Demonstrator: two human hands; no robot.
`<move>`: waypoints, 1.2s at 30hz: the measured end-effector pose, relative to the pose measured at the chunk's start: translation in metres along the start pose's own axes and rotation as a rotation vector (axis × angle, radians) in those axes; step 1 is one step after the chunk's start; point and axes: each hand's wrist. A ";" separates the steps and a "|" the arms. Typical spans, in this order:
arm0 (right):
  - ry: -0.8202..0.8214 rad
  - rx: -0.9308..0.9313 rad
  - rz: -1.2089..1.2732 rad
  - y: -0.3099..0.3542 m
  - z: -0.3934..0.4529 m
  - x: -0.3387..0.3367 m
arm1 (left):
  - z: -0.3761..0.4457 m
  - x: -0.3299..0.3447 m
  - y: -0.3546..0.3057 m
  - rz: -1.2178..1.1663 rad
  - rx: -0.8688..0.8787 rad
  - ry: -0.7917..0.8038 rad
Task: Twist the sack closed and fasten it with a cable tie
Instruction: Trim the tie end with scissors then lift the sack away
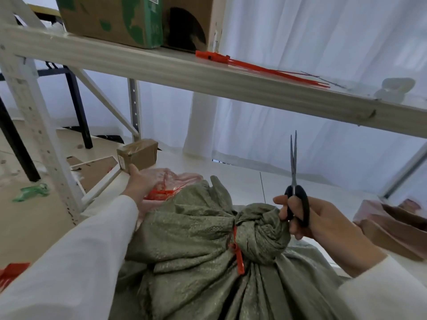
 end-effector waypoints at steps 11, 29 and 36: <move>-0.259 -0.209 -0.080 0.042 -0.019 -0.012 | -0.036 -0.015 -0.065 -0.015 0.104 0.246; -0.659 0.002 -0.324 0.137 0.139 -0.097 | -0.138 -0.017 -0.065 0.516 0.509 0.422; -0.579 -0.395 -0.136 0.092 0.046 -0.050 | -0.138 -0.019 -0.050 0.800 0.549 0.732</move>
Point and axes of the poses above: each hand's wrist, its own z-axis towards the middle knuckle, its own x-axis out of the palm, y = z × x, and after that the axes turned 9 degrees about -y, right-handed
